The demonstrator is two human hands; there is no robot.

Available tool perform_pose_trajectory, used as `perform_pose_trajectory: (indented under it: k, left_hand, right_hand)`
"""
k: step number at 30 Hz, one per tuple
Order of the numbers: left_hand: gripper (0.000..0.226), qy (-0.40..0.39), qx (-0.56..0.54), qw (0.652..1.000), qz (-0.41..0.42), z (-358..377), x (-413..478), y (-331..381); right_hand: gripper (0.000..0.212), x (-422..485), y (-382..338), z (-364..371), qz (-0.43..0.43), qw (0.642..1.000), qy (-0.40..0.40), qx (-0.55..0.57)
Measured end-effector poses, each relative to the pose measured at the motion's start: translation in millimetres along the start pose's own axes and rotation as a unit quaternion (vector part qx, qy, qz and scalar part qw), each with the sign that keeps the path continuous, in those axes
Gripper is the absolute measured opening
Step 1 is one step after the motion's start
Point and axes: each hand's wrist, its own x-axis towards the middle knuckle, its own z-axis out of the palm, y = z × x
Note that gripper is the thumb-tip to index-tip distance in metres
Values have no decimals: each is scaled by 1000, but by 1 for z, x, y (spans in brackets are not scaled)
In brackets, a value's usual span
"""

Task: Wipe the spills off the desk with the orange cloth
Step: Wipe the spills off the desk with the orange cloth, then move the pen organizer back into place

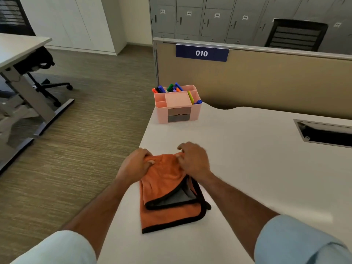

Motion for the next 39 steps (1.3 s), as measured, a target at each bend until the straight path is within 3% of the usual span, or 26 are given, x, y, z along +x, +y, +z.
perform_pose_trajectory:
  k: [2,4,5,7,10,12,15,20,26,30,33,39]
  left_hand:
    - [12,-16,-33,999,33,-5,1,0]
    - [8,-20,-76,996,52,-12,-1,1]
    - [8,-14,-93,994,60,-14,-3,4]
    - [11,15,-125,989,72,-16,-6,10]
    - [30,72,-223,972,23,-9,-16,16]
    - [50,61,-274,958,-52,-2,-24,16]
    - [62,49,-254,956,-139,10,-31,4]
    - [63,43,-159,978,-129,14,-25,-2]
    - [39,88,-13,991,-105,-1,2,-15]
    - [28,101,-69,982,-144,-18,40,-10]
    - [44,90,-98,976,-171,-30,81,-3]
    - [44,42,-229,950,-207,-33,161,20]
  right_hand:
    - [49,11,14,-10,44,998,-34,4]
    - [74,13,25,-18,85,983,-131,101]
    - [79,11,29,-20,88,969,-170,156]
    - [67,5,35,-21,86,949,-190,237]
    - [36,-6,44,-24,121,927,-150,322]
    - [29,-15,50,-25,127,926,-132,329]
    - [29,-25,50,-19,117,942,-101,297]
    - [36,-24,53,-11,89,963,-64,245]
    - [31,-3,75,-18,130,964,34,231]
    - [24,27,92,-30,160,958,66,230]
    - [28,67,95,-40,195,948,67,243]
    - [32,161,80,-67,283,892,52,348]
